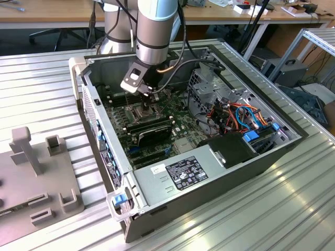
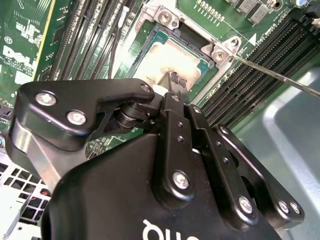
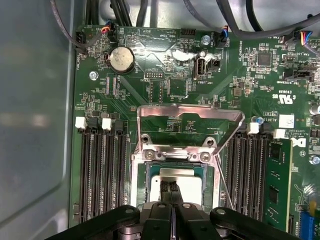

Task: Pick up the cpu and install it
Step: 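Place the cpu into insertion slot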

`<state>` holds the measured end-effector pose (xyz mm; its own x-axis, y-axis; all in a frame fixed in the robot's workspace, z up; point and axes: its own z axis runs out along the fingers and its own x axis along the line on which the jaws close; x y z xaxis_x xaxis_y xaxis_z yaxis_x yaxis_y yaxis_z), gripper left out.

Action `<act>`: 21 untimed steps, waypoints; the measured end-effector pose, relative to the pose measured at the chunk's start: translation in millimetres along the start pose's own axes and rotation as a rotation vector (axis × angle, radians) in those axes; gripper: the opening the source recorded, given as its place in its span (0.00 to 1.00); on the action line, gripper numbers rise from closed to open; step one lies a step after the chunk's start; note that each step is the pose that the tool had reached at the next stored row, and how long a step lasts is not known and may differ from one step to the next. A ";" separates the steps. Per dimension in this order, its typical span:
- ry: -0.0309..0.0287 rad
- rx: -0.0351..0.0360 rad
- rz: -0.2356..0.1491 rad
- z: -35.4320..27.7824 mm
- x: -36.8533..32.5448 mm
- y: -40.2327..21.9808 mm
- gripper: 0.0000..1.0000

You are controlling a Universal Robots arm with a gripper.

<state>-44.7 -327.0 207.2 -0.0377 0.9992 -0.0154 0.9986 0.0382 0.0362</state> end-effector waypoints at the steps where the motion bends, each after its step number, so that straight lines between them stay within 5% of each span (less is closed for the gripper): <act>1: -0.0003 0.0002 0.002 0.5 0.0 -0.1 0.11; 21: 0.0002 -0.0002 0.003 2.7 0.1 -0.1 0.11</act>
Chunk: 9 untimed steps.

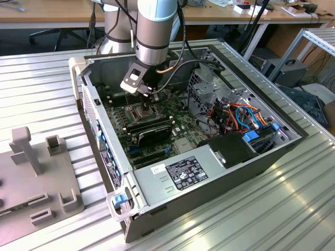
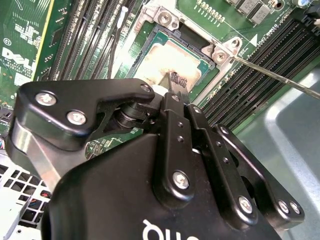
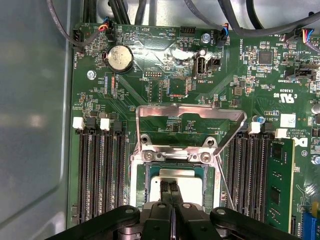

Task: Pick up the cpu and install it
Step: 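Place the cpu into insertion slot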

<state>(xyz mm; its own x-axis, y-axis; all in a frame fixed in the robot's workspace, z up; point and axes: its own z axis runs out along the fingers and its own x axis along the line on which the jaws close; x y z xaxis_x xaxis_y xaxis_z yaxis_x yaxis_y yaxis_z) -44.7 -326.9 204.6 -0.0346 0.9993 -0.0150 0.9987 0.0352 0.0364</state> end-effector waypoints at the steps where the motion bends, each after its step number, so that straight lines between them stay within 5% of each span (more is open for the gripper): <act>1: 0.0006 -0.0004 0.000 -0.8 0.1 0.1 0.11; 9: -0.0004 0.0004 0.000 -6.3 -1.7 0.1 0.11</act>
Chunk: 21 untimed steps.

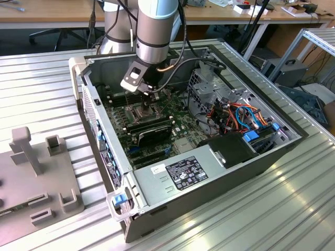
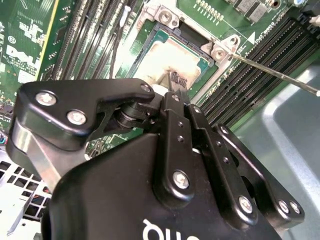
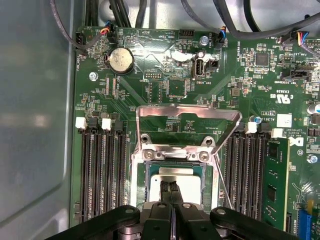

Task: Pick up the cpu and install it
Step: 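Place the cpu into insertion slot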

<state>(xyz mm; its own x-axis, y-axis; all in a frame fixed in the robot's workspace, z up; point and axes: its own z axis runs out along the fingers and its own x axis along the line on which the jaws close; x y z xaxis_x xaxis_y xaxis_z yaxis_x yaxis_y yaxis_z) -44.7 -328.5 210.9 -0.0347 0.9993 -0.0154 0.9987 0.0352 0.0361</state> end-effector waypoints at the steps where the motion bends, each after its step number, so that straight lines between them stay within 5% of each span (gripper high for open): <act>1: 0.0000 0.0000 0.000 0.0 -0.8 0.0 0.11; 17: 0.0006 -0.0014 0.043 -9.7 -3.6 -0.8 0.11; 21: 0.0030 -0.0064 0.045 -10.5 -3.5 -3.9 0.11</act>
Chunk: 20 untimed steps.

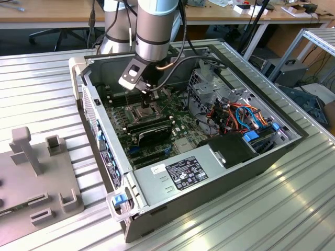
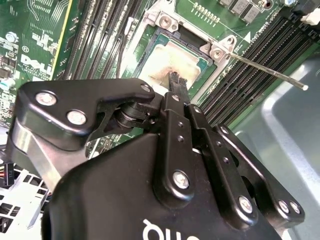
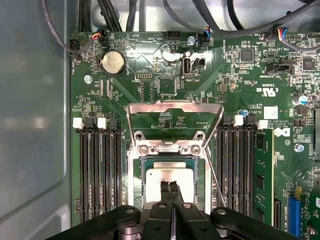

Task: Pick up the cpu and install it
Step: 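Place the cpu into insertion slot, then close the cpu cover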

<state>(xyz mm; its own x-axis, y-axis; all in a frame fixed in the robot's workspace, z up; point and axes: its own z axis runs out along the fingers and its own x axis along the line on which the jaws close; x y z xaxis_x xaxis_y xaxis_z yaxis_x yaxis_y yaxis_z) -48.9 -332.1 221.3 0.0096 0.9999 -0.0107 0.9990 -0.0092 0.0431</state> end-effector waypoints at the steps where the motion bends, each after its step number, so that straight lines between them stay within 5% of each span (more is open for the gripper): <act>1: 0.0000 -0.0007 0.000 -1.5 0.0 0.1 0.11; 20: 0.0000 -0.0031 0.003 -5.9 0.0 0.2 0.11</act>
<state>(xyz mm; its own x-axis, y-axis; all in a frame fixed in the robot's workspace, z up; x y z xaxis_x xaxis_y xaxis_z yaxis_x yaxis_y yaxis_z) -48.9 -332.0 227.1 0.0124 0.9999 -0.0105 0.9989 -0.0119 0.0462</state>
